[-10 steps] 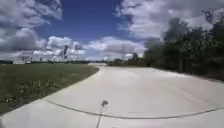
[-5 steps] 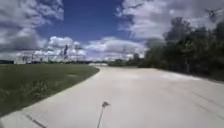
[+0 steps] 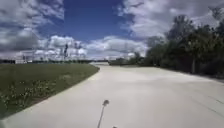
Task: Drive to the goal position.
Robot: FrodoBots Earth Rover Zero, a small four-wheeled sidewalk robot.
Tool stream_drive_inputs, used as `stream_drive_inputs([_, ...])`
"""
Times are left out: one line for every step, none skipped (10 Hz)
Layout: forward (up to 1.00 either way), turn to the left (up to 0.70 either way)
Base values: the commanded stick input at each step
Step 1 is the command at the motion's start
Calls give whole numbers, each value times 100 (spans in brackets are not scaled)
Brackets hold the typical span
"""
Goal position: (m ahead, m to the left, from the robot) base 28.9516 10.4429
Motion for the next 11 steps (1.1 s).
stream_drive_inputs([100, -36])
stream_drive_inputs([100, -3])
stream_drive_inputs([100, 0])
stream_drive_inputs([100, 0])
stream_drive_inputs([100, 0])
stream_drive_inputs([100, 0])
stream_drive_inputs([100, 0])
stream_drive_inputs([100, 0])
stream_drive_inputs([100, 0])
stream_drive_inputs([100, 0])
stream_drive_inputs([100, 0])
